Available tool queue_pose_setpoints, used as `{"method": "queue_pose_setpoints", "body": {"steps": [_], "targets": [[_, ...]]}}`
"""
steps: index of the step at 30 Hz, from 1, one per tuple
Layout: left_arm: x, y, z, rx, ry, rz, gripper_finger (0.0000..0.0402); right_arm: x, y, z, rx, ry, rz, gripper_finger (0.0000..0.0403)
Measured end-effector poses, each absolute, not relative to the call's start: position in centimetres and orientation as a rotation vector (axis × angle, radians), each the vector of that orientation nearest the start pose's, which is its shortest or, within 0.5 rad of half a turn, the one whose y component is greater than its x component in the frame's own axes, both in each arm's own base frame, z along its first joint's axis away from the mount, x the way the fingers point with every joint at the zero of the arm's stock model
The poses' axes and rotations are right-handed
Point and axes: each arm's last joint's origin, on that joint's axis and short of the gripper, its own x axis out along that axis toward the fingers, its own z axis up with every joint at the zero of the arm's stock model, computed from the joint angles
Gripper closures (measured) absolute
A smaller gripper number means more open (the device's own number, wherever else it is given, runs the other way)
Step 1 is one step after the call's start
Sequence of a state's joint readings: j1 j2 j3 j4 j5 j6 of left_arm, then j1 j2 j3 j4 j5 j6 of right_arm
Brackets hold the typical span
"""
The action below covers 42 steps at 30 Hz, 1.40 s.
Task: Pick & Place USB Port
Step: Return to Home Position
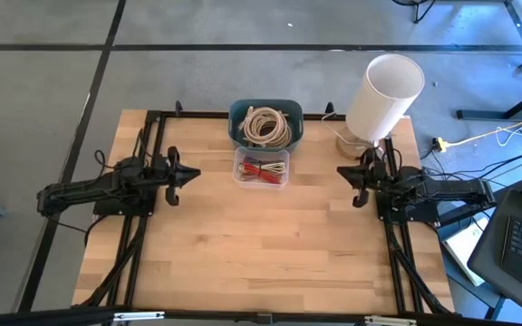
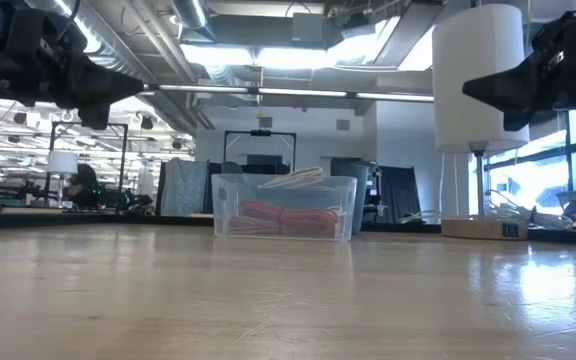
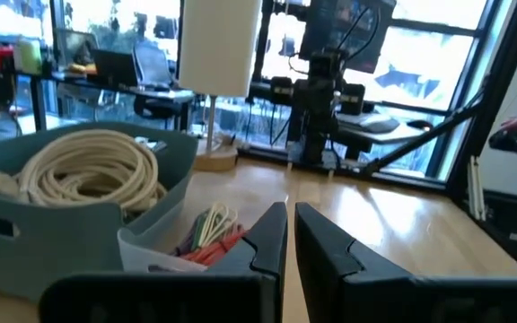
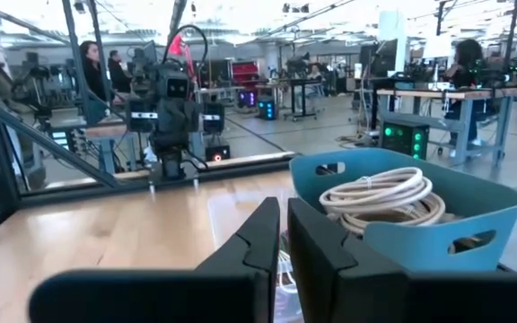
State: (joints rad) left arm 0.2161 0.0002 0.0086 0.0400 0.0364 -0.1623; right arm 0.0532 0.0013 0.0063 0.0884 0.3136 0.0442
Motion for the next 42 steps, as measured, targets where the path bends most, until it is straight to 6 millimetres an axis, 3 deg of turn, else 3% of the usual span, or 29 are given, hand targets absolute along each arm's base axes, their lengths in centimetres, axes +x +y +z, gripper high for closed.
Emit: {"method": "queue_pose_setpoints", "body": {"steps": [26, 30, 34, 42], "targets": [[9.6, 2.0, 17.0, -0.156, -0.063, 0.177, 0.0384, 9.6, -0.4, 17.3, 0.082, -0.093, -0.255, 0.0372], [9.5, 2.0, 17.0, -0.156, -0.063, 0.177, 0.0384, 9.7, 0.1, 17.1, 0.179, -0.063, -0.073, 0.0372], [9.5, 2.0, 17.0, -0.156, -0.063, 0.177, 0.0384, 9.7, 0.8, 17.0, -0.004, -0.053, 0.168, 0.0373], [9.5, 2.0, 17.0, -0.156, -0.063, 0.177, 0.0384, 9.7, 0.7, 17.0, -0.087, -0.059, 0.168, 0.0373]]}}
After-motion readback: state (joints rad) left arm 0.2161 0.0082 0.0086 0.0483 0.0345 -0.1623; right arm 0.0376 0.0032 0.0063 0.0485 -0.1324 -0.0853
